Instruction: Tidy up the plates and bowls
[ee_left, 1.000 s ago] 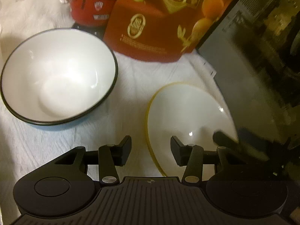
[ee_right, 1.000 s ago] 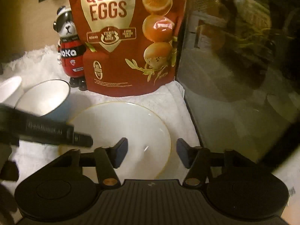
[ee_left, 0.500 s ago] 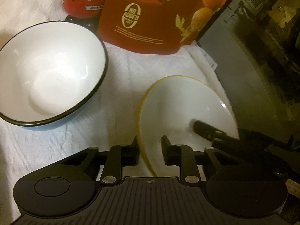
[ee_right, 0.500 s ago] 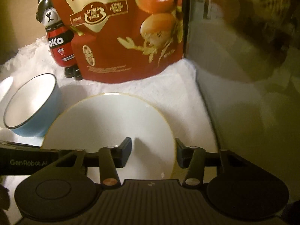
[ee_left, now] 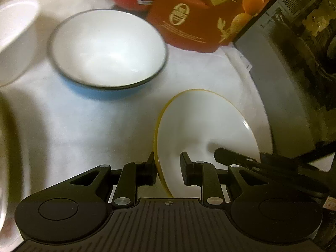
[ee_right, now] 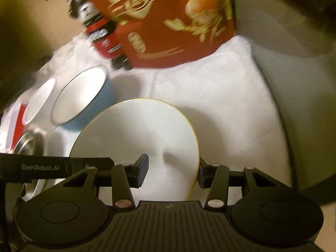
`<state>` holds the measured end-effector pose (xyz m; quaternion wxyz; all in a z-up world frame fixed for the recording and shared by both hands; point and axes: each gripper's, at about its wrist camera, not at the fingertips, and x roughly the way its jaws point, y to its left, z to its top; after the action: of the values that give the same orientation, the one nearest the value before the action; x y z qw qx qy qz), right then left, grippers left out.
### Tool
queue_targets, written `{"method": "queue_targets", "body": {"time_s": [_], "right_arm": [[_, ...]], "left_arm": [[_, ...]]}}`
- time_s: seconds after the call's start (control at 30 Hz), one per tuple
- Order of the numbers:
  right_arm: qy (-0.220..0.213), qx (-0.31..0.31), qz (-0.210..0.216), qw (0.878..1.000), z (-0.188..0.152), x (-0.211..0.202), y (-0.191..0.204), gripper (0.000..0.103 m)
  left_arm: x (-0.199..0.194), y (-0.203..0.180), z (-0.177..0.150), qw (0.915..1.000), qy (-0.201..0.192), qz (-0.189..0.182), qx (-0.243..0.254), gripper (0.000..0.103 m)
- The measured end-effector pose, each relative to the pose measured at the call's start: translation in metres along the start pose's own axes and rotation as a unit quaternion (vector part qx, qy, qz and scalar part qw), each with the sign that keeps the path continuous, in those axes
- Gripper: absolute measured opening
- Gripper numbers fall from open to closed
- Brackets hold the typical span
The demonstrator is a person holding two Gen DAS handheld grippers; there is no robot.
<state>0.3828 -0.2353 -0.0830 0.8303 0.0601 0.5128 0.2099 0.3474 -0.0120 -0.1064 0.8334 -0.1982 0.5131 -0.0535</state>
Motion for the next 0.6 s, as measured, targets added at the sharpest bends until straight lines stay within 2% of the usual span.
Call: {"method": "queue_targets", "body": {"time_s": [0.1, 0.33, 0.43, 0.6], "right_arm": [[0.016, -0.019, 0.029, 0.999, -0.007, 0.0, 0.018, 0.047], [0.048, -0.076, 0.081, 0.993, -0.019, 0.012, 0.064, 0.047], [0.054, -0.097, 0.091, 0.99, -0.023, 0.015, 0.078, 0.047], [0.045, -0.121, 0.085, 0.988, -0.026, 0.015, 0.088, 0.047]], "left_arm": [[-0.016, 0.012, -0.009, 0.9996, -0.011, 0.025, 0.0, 0.026], [-0.044, 0.05, -0.019, 0.996, -0.038, 0.063, -0.052, 0.026], [-0.047, 0.062, -0.021, 0.9939, -0.04, 0.076, -0.069, 0.026], [-0.046, 0.064, -0.024, 0.9936, -0.037, 0.071, -0.08, 0.026]]}}
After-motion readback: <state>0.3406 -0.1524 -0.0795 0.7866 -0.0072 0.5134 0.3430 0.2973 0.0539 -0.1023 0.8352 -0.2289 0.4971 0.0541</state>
